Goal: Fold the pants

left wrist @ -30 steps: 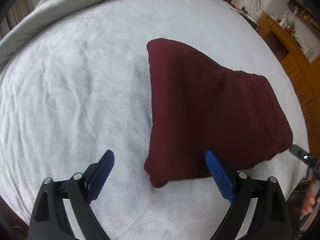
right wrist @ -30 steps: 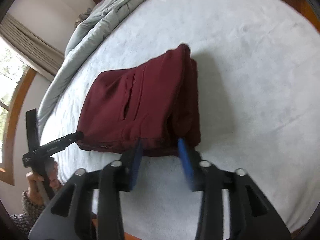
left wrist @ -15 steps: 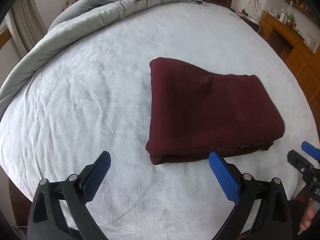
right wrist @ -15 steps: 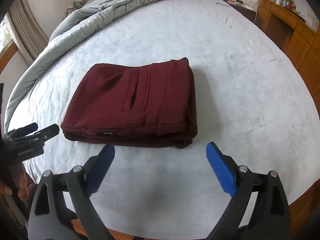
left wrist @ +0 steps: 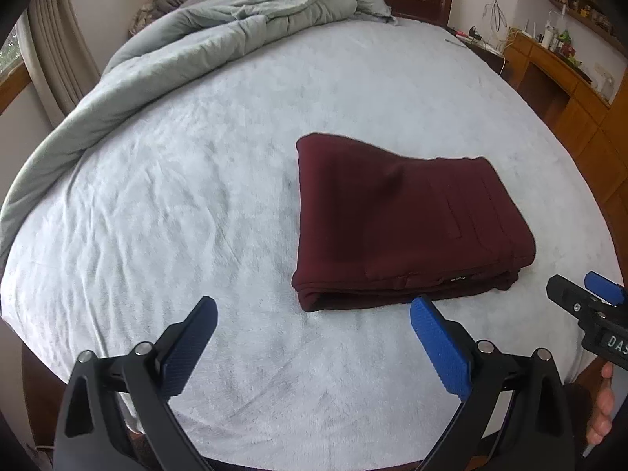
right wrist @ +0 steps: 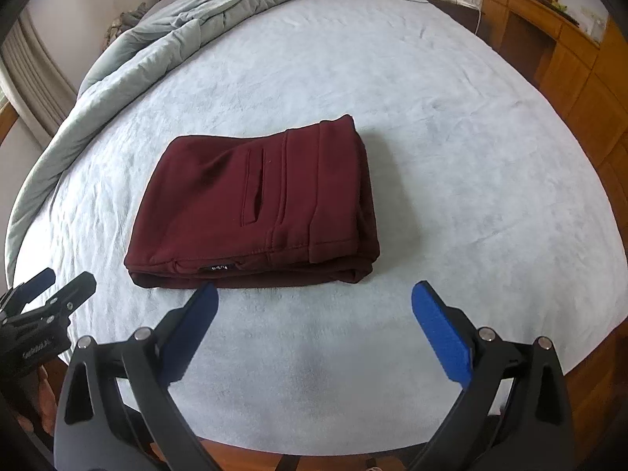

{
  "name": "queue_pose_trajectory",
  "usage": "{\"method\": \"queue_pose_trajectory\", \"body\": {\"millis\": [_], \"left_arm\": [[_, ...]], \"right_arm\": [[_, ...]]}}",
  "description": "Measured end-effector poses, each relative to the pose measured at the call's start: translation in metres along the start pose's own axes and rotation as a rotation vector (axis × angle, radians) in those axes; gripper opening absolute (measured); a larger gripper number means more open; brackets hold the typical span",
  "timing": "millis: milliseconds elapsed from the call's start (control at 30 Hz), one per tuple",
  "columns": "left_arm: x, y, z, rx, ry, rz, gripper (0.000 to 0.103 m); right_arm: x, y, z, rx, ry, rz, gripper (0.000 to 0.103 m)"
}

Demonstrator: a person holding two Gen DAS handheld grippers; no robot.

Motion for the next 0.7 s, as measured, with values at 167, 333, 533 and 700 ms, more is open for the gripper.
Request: {"method": "queue_pose_trajectory", "body": {"millis": [167, 333, 533, 700], "left_arm": [[0.003, -0.003, 0.008, 0.015, -0.021, -0.007, 0.099], [0.003, -0.006, 0.010, 0.021, -0.020, -0.011, 0.099], [0.000, -0.009, 0.001, 0.029, -0.004, -0.027, 0.099], [-0.001, -0.007, -0.011, 0.027, 0.013, -0.029, 0.099]], "right_arm": [[0.000, 0.006, 0.004, -0.022, -0.010, 0.020, 0.099], [-0.003, 0.008, -0.001, -0.024, 0.014, 0.020, 0.099], [-0.006, 0.008, -0.013, -0.040, 0.042, 0.014, 0.099], [-0.003, 0.007, -0.018, -0.053, 0.039, 0.020, 0.099]]}}
Point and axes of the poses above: each gripper's, at about its wrist camera, not at the fingertips, and z roughly against the way its jaws point, y to its left, x to its top, the point moved 1 cm from there along -z, roughly the way its jaws point
